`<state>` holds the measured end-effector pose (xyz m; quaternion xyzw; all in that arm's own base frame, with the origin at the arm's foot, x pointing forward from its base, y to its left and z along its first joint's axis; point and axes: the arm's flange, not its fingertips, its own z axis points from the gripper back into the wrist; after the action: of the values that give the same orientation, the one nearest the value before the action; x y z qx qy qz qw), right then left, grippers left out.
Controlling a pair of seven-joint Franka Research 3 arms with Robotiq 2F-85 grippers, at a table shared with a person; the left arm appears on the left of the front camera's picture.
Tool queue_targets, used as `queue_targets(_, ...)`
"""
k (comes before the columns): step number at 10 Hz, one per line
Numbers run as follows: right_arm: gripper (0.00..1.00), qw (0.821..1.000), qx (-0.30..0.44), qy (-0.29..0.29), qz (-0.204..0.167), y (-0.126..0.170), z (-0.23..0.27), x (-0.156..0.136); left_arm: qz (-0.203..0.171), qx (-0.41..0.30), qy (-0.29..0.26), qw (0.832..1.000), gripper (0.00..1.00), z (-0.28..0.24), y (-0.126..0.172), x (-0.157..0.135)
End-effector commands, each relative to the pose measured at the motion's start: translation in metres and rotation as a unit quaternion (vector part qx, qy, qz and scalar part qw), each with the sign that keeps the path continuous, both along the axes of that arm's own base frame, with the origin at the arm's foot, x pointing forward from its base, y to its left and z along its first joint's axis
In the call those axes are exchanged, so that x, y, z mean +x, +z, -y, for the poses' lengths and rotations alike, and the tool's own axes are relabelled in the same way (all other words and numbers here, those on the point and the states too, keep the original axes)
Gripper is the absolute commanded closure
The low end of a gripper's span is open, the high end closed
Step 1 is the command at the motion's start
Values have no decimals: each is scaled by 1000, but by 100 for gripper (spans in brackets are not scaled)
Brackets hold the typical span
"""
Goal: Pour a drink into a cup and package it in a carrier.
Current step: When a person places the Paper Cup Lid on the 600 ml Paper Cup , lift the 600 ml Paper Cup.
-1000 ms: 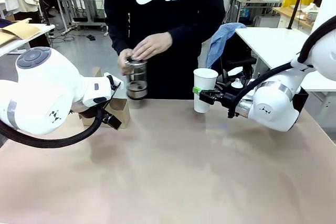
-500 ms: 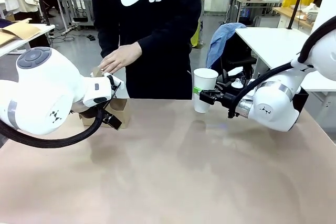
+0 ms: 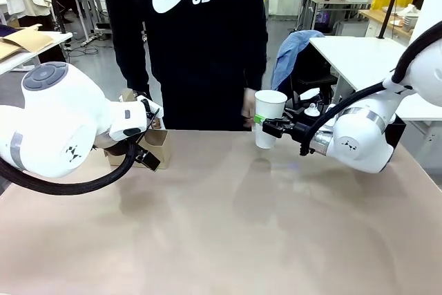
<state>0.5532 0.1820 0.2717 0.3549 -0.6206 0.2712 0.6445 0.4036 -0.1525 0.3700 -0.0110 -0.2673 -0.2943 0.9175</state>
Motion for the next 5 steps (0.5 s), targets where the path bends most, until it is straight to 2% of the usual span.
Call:
queue_targets(1, 20, 1000, 3, 0, 5, 7, -2, -2, 0, -1, 0, 1000, 0, -1, 0, 0)
queue_targets(5, 20, 1000, 3, 0, 5, 7, -2, -2, 0, -1, 0, 1000, 0, -1, 0, 0)
